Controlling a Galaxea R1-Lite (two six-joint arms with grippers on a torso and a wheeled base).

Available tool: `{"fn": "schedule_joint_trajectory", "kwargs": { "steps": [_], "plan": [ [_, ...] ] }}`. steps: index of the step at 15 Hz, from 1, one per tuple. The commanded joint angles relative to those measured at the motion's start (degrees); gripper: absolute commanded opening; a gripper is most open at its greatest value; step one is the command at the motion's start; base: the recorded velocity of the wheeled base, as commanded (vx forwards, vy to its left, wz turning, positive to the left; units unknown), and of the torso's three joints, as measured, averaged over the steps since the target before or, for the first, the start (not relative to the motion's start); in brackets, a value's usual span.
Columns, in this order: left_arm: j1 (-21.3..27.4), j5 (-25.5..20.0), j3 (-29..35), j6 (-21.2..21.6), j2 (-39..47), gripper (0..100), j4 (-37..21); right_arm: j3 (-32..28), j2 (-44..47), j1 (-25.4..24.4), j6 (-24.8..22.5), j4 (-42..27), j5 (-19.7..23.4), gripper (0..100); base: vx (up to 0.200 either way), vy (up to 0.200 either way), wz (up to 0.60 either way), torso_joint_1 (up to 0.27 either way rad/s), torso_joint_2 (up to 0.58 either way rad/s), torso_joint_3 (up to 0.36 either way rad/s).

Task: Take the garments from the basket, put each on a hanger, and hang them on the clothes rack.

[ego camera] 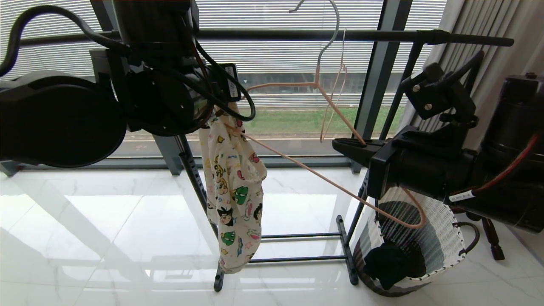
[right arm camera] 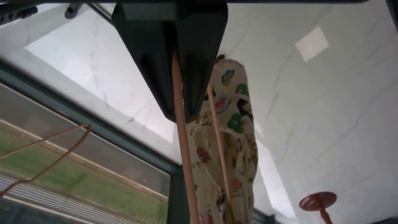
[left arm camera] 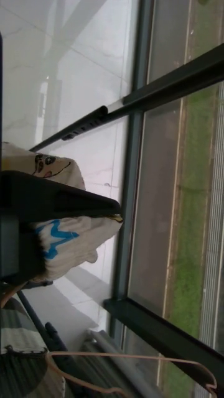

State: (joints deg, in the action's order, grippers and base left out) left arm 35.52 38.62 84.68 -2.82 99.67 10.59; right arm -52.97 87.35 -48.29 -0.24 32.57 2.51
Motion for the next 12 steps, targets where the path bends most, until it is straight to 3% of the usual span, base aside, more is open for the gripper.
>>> {"fn": "schedule_joint_trajectory", "kwargs": {
  "steps": [1,3,9,12],
  "plan": [
    [0.60,0.23,0.05,0.00,-1.41,0,-0.05,-0.38,3.09,-0.05,0.95,1.62,-1.54,0,0.000,0.000,0.00,0.000,0.00,0.000],
    [2.01,0.49,0.14,0.09,-2.29,0,-0.13,-1.08,3.88,-0.23,1.03,1.97,-1.63,0,0.000,0.000,0.00,0.000,0.00,0.000],
    [14.22,0.49,0.31,0.00,-2.46,0,-0.31,-8.99,11.71,-1.90,1.12,2.14,-2.69,0,0.000,0.000,0.00,0.000,0.00,0.000],
    [15.01,0.49,0.23,0.09,-3.87,0,-0.40,-10.49,13.03,-1.63,1.12,2.14,-3.57,0,0.000,0.000,0.00,0.000,0.00,0.000]
  ]
}}
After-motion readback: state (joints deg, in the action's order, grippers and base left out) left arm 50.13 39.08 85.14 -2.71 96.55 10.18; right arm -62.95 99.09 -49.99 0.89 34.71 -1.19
